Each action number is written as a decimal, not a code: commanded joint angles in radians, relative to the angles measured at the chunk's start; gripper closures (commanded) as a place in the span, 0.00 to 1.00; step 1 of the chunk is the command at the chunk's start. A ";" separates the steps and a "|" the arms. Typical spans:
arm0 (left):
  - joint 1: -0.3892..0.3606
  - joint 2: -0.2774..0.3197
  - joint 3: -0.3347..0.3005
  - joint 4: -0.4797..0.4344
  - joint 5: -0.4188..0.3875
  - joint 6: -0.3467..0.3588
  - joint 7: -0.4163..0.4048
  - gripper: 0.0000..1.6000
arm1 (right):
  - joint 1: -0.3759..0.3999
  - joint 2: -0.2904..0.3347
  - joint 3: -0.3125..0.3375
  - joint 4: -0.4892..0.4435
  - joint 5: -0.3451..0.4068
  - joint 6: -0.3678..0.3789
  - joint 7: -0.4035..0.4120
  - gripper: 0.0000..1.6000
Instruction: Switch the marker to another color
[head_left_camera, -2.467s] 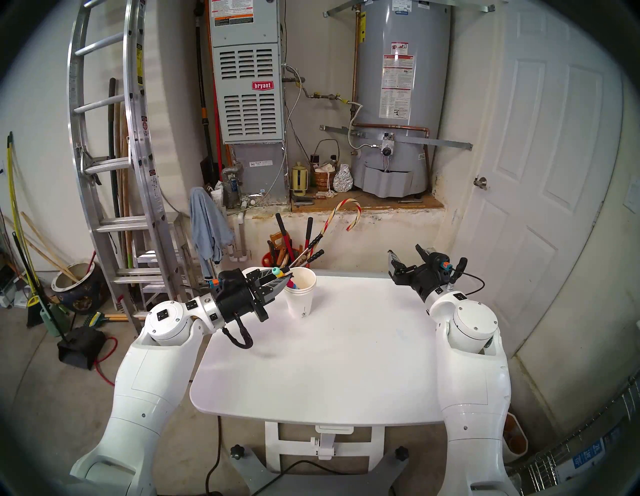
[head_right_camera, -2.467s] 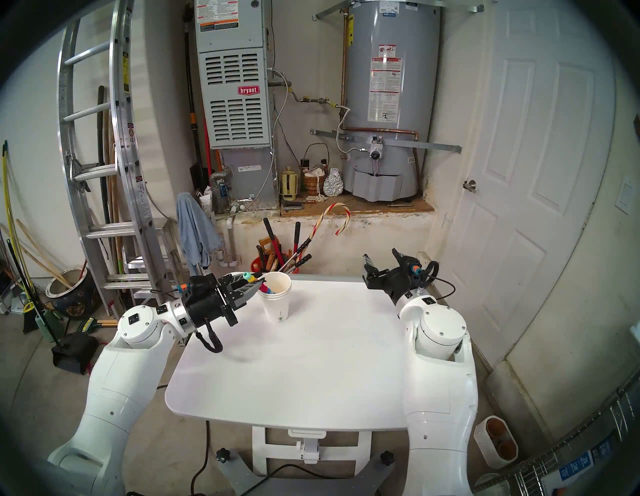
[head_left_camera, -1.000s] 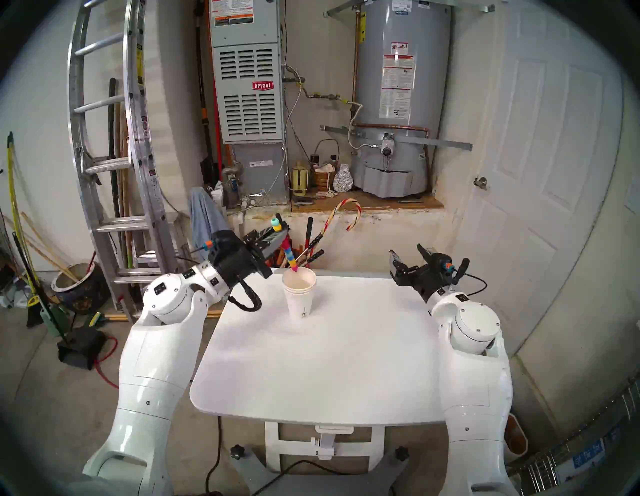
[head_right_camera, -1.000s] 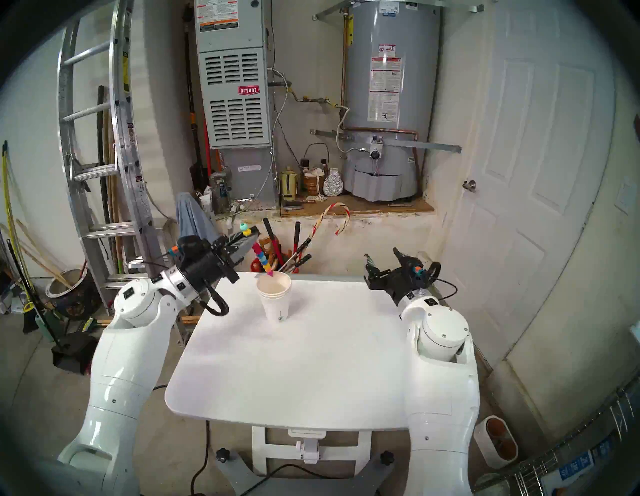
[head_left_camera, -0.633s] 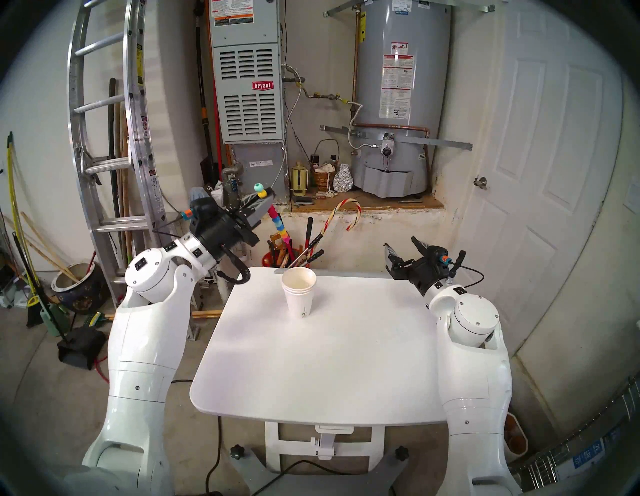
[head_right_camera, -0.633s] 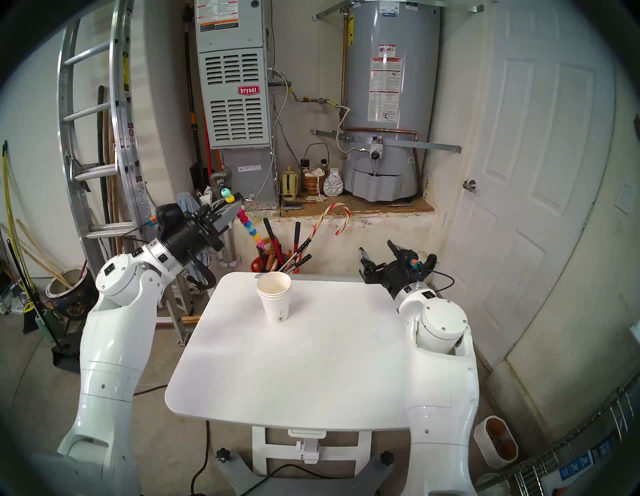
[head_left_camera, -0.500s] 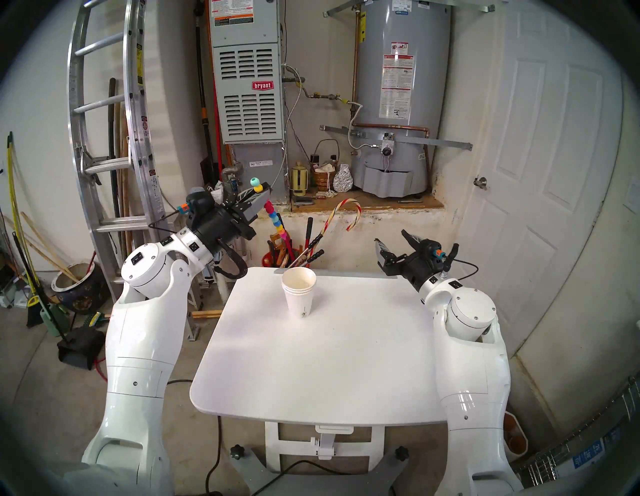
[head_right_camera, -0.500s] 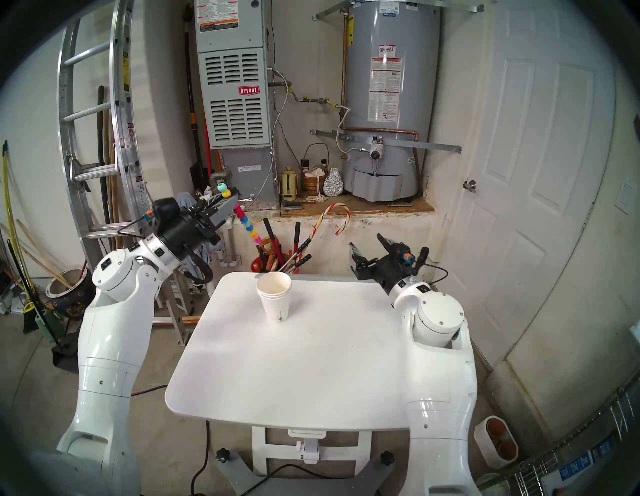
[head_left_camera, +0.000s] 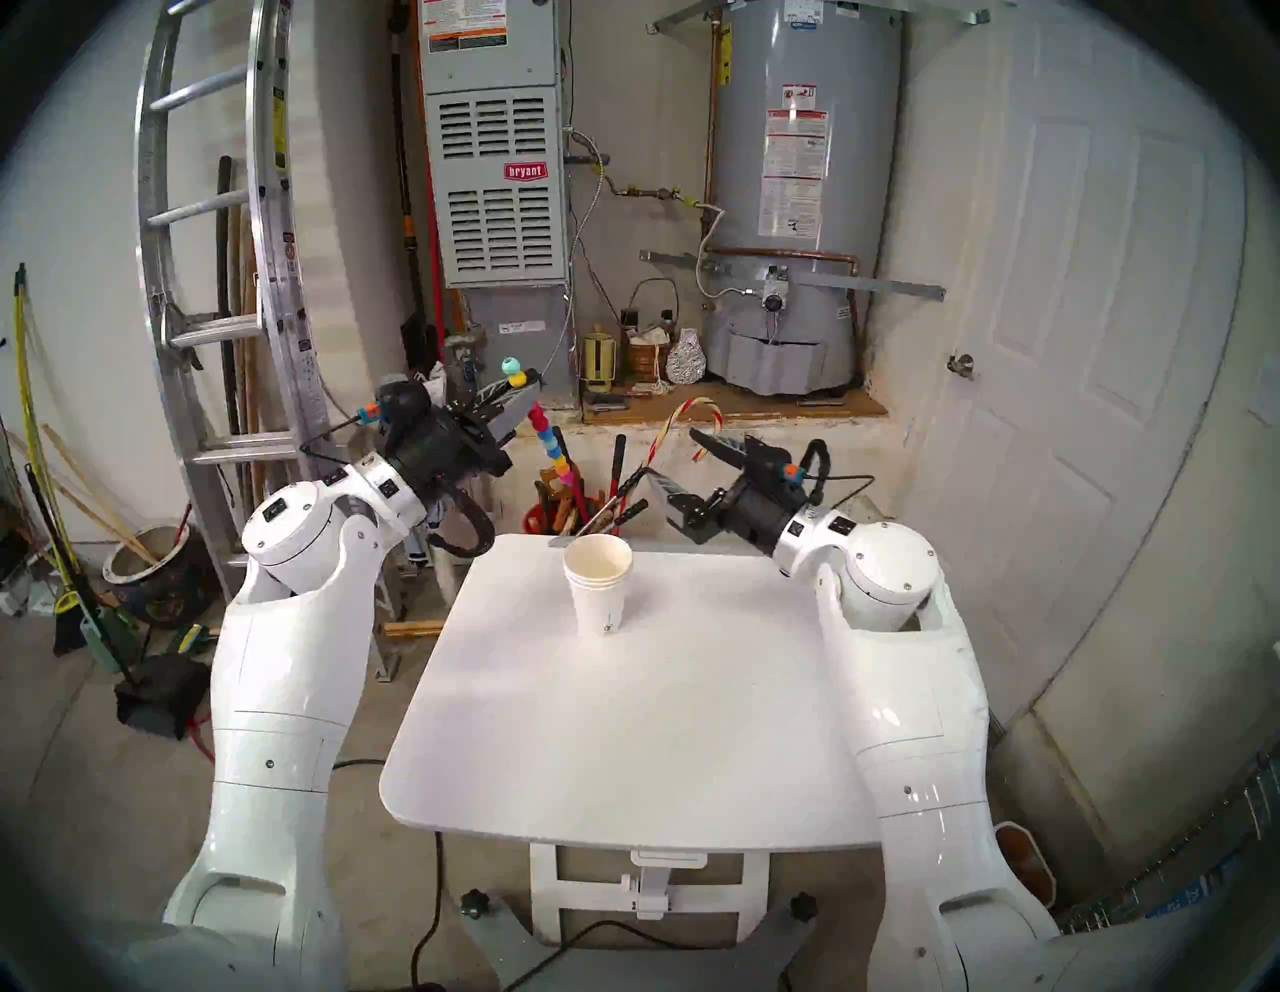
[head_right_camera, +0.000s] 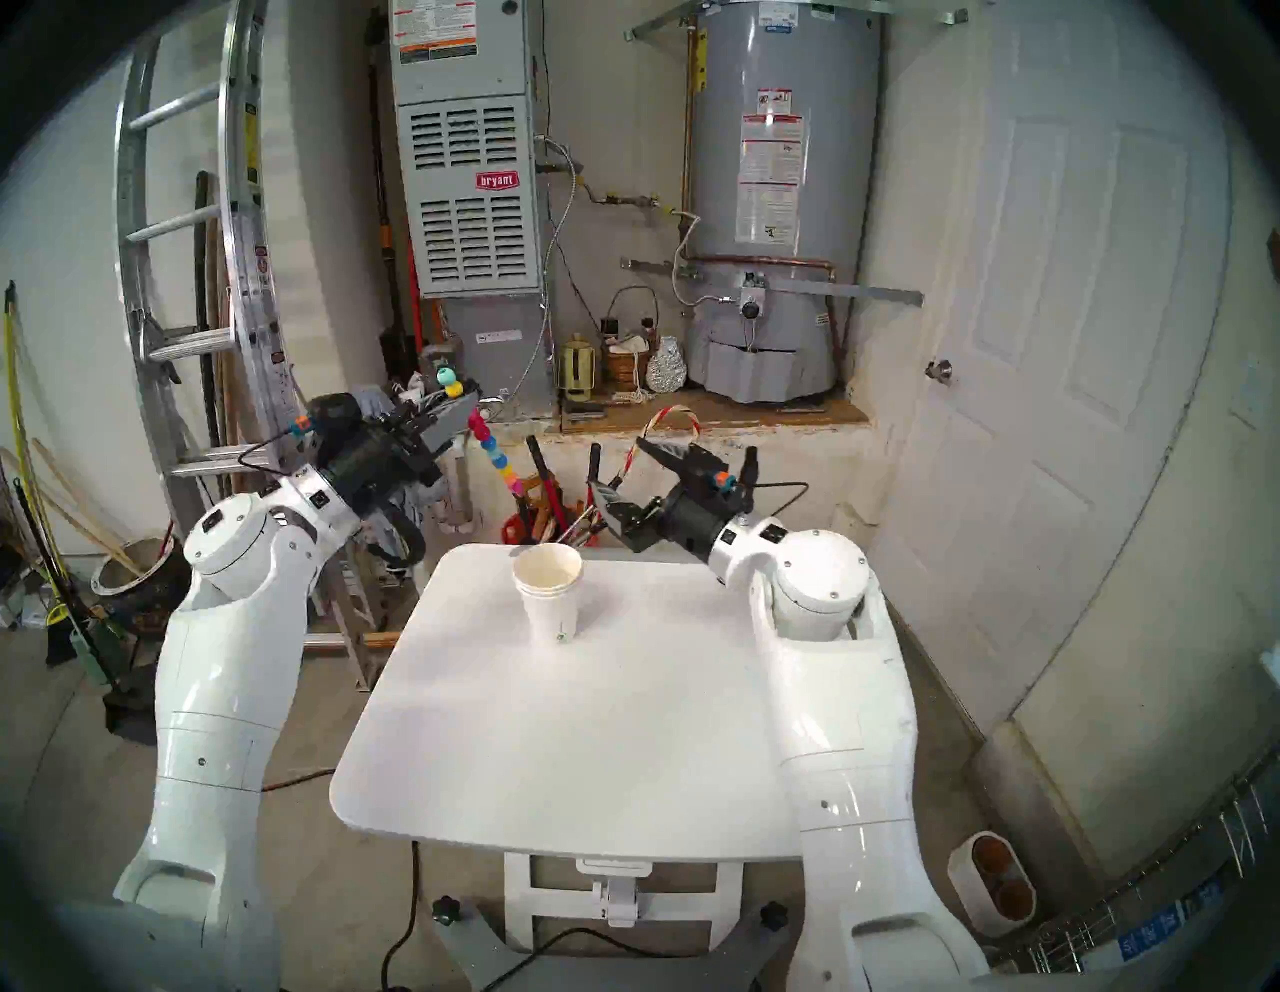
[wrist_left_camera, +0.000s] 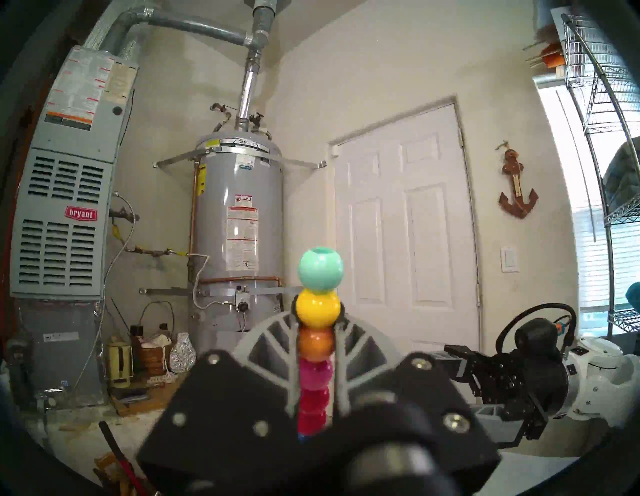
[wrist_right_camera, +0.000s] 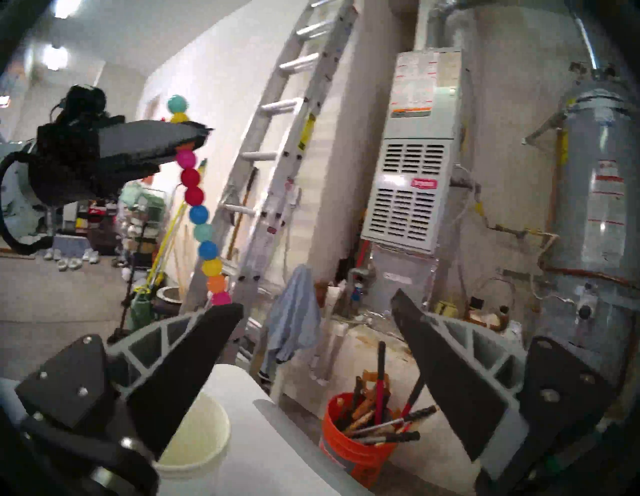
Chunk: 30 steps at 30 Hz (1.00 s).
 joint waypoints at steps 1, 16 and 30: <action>-0.018 0.004 -0.005 -0.027 -0.018 0.003 -0.020 1.00 | 0.098 -0.006 -0.076 0.034 -0.034 -0.036 0.033 0.00; 0.036 0.005 0.000 -0.059 -0.006 0.012 -0.056 1.00 | 0.166 -0.045 -0.118 0.116 -0.074 -0.103 0.037 0.00; 0.041 -0.002 0.024 -0.067 0.006 0.008 -0.056 1.00 | 0.191 -0.063 -0.127 0.167 -0.067 -0.121 0.038 0.00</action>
